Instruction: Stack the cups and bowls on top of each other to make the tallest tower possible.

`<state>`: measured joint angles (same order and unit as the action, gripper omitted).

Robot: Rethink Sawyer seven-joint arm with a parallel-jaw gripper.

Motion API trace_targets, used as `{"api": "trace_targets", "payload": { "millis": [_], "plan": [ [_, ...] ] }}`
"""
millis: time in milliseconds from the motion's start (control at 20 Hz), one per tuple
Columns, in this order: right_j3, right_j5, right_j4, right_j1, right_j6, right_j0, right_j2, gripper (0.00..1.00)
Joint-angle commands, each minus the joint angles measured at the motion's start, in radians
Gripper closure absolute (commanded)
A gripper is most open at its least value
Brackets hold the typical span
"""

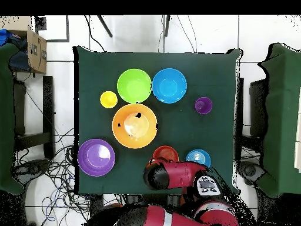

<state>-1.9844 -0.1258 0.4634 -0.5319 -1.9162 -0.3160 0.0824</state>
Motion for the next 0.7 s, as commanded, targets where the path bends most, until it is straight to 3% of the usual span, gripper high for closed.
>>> {"api": "trace_targets", "payload": {
  "millis": [50,700],
  "plan": [
    [0.075,0.067,0.059,0.046,-0.018,-0.031,-0.149,0.00],
    [0.105,0.067,0.073,0.069,-0.012,-0.056,-0.174,0.00]
  ]
}}
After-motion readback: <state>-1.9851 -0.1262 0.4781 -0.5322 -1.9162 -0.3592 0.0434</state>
